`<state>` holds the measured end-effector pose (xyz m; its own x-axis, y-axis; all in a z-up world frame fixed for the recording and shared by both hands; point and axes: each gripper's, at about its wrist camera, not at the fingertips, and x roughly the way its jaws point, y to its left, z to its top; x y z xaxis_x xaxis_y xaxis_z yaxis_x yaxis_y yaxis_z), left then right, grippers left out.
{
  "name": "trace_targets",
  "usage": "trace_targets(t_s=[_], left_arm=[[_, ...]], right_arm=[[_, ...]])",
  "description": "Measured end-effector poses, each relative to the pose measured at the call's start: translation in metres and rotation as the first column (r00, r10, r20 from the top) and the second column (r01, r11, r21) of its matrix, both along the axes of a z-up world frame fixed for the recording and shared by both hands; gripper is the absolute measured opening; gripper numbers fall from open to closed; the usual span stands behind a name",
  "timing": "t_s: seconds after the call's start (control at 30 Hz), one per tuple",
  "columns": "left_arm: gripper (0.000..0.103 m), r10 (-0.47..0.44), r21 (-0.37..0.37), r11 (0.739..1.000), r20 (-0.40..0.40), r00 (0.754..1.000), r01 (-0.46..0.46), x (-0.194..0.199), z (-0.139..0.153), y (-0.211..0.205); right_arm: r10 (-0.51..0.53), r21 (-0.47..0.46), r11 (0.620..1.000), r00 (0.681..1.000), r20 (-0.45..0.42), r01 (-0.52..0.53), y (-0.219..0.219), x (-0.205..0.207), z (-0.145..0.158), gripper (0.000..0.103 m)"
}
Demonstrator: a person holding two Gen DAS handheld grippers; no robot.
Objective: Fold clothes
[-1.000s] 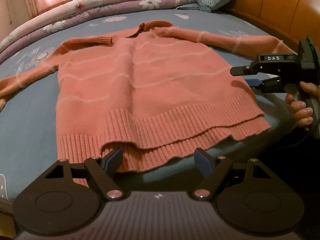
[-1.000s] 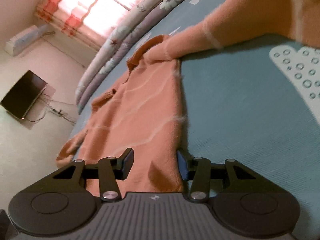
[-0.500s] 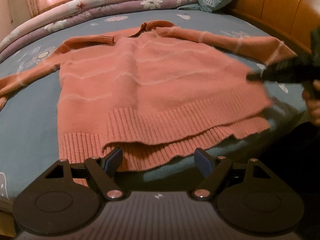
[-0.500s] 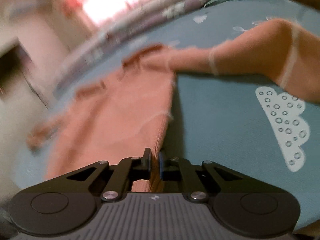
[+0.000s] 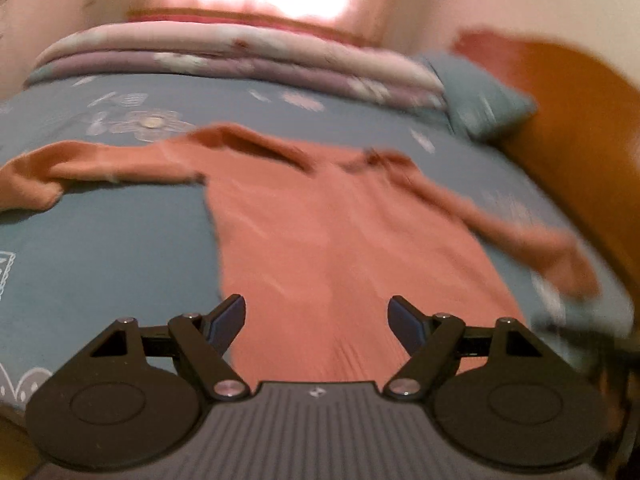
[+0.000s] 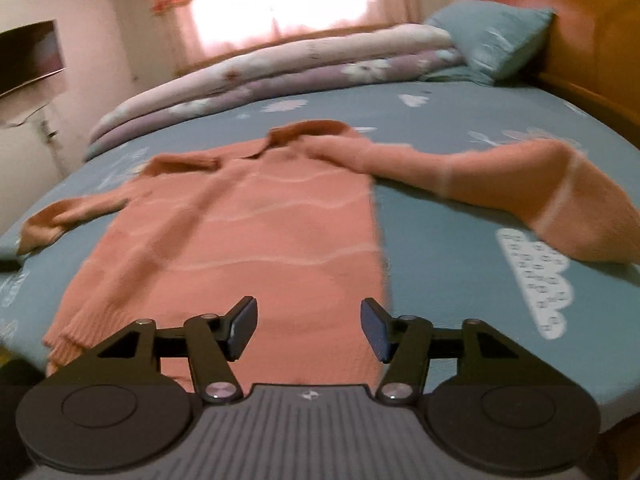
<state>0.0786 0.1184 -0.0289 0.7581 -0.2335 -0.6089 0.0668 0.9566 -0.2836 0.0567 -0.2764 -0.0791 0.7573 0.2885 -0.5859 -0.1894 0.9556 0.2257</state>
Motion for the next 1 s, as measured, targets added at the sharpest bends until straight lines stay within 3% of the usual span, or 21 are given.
trace_targets(t_s=[0.1,0.17,0.23,0.43,0.57,0.87,1.0], left_arm=[[0.075,0.054,-0.200,0.978,-0.051,0.997,-0.063,0.041,-0.012,0.041],[0.075,0.054,-0.374,0.923,-0.095,0.994,-0.085,0.072,-0.029,0.070],[0.075,0.054,-0.480,0.870,-0.136,0.989,-0.113,0.099,-0.049,0.090],[0.075,0.085,-0.530,0.828,-0.205,0.975,-0.183,0.169,-0.098,0.109],[0.075,0.077,-0.517,0.837,-0.212,0.974,-0.178,0.202,-0.119,0.111],[0.077,0.002,-0.608,0.787,-0.166,0.986,-0.104,0.246,-0.131,0.119],[0.076,-0.059,-0.614,0.788,-0.137,0.989,-0.038,0.243,-0.131,0.115]], right_arm=[[0.059,0.010,0.998,0.998,-0.029,-0.059,0.017,0.002,-0.005,0.062],[0.080,-0.007,0.997,0.996,-0.040,-0.081,0.025,0.003,-0.006,0.062],[0.084,-0.027,0.996,0.995,-0.049,-0.086,0.029,0.004,-0.006,0.062],[0.051,-0.052,0.997,0.996,-0.067,-0.054,0.030,0.010,-0.004,0.063],[0.038,-0.074,0.996,0.997,-0.074,-0.043,0.033,0.021,-0.005,0.063],[0.060,-0.093,0.993,0.995,-0.082,-0.068,0.048,0.043,-0.007,0.064],[0.070,-0.084,0.994,0.996,-0.061,-0.075,0.050,0.043,-0.002,0.064]])
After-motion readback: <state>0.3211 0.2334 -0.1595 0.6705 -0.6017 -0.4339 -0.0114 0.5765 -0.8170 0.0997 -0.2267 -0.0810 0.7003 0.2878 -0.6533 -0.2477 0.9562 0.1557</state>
